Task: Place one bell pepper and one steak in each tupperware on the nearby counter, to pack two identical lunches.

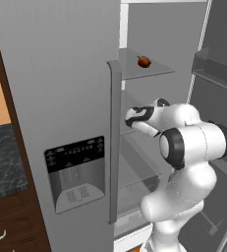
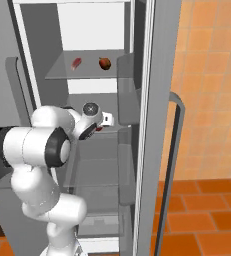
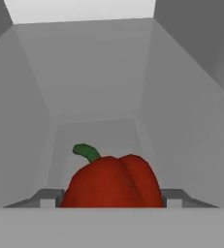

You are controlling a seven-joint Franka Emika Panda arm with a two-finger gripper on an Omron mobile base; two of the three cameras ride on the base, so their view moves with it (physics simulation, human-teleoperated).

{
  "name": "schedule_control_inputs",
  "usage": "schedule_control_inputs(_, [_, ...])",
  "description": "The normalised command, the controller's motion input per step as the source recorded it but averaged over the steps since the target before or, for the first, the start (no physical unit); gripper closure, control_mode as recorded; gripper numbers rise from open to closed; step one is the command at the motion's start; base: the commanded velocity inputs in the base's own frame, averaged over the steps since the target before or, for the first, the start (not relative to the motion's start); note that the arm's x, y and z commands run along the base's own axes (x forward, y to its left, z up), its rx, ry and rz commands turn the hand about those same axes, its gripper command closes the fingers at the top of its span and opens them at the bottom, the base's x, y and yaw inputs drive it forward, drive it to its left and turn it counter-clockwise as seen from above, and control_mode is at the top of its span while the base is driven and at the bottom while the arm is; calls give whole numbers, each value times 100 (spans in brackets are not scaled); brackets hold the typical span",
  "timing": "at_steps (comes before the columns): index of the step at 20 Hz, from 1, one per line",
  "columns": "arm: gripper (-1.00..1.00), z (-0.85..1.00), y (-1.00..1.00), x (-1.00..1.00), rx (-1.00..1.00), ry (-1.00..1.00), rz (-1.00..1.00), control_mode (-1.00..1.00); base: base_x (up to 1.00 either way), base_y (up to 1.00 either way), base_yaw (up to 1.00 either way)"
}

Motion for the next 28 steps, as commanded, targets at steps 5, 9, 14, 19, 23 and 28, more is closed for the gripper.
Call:
schedule_control_inputs(5, [100, 79, 0, -100, 0, 0, 1, -100, 0, 0, 0])
schedule_control_inputs(9, [100, 83, 0, -100, 0, 7, 0, -100, 0, 0, 0])
schedule_control_inputs(14, [100, 76, 6, -99, 0, 14, 0, -100, 0, 0, 0])
schedule_control_inputs(19, [100, 31, -1, -100, 0, 0, 0, -100, 0, 0, 0])
schedule_control_inputs(23, [100, -5, -9, -100, 0, -1, 0, -100, 0, 0, 0])
schedule_control_inputs(28, [100, -1, -1, -20, 0, -1, 0, 100, -80, 7, 0])
